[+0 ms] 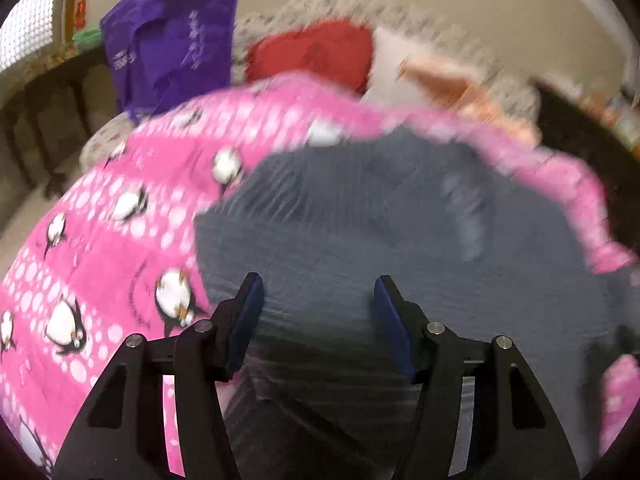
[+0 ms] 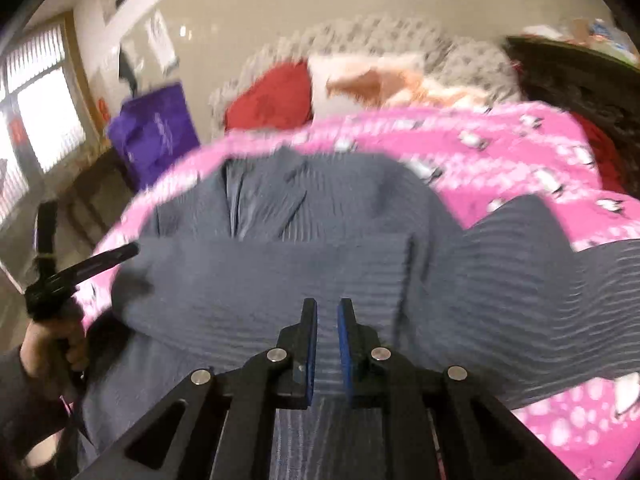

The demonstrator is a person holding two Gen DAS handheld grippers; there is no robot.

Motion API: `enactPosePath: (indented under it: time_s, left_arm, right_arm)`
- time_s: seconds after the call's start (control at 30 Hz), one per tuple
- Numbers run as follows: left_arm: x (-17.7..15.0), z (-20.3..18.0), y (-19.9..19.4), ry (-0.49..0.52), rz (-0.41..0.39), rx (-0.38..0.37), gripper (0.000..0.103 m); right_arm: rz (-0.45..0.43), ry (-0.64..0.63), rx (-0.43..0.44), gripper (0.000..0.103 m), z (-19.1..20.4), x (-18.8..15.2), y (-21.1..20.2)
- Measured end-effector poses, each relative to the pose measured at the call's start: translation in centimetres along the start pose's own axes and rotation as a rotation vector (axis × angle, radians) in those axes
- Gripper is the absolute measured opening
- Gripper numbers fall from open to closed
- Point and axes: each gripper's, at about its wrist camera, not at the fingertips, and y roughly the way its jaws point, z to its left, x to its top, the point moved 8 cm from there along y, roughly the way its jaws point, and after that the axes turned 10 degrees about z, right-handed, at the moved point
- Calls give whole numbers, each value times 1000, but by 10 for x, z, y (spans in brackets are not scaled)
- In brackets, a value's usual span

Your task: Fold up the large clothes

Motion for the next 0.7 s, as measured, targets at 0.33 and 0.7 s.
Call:
enactPosePath:
  time_s: [0.33, 0.7]
  left_arm:
    - [-26, 34, 28, -107, 76, -4, 74]
    - [-22, 24, 31, -88, 99, -18, 88]
  right_arm:
    - [135, 141, 116, 24, -29, -24, 58]
    - [108, 71, 50, 25, -18, -26, 60]
